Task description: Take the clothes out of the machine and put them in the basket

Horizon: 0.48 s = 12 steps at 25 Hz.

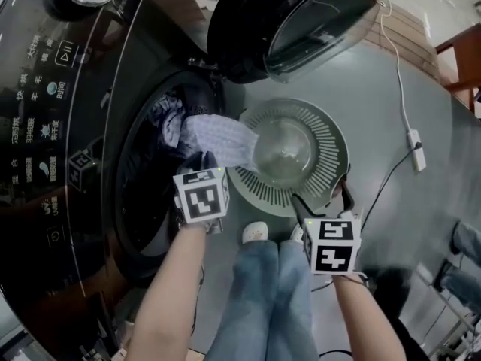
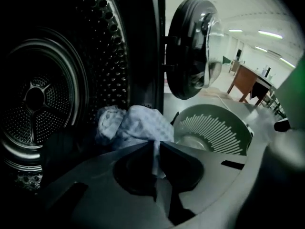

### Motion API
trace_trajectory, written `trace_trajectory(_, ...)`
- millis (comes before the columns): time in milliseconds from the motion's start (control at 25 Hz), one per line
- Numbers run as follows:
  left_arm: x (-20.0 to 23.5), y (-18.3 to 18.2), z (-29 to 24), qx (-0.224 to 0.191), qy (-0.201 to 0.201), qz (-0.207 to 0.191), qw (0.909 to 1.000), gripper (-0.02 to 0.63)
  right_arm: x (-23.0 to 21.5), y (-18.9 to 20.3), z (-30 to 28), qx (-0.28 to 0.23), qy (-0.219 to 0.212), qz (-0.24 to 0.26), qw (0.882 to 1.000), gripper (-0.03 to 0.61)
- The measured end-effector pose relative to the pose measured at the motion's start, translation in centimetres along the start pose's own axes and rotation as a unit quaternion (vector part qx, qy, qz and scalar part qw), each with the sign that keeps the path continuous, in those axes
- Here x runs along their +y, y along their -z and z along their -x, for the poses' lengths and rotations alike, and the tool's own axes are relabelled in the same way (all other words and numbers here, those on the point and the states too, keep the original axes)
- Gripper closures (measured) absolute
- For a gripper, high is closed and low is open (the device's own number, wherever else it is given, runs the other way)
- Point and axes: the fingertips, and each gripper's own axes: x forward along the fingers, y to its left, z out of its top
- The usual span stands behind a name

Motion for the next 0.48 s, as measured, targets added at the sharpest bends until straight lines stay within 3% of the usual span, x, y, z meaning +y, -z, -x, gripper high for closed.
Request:
trace_trajectory(200,-4.0,-0.8,1.3,-0.023,0.05,0.014,0.9984,0.592,-0.9,0.7,0.9,-0.005,0.007,-0.013,1.0,0.11)
trace_trajectory(360,-8.4,-1.8,2.8,-0.051,0.127,0.005,0.9905,0.592,-1.7,1.6,1.4,-0.005,0.014,-0.029,0.999,0.112)
trace_trajectory(480,-10.8,-2.1,3.8,-0.058,0.163,-0.006,0.985,0.592,-2.3,2.1,1.8,-0.006,0.018,-0.037,0.999,0.114)
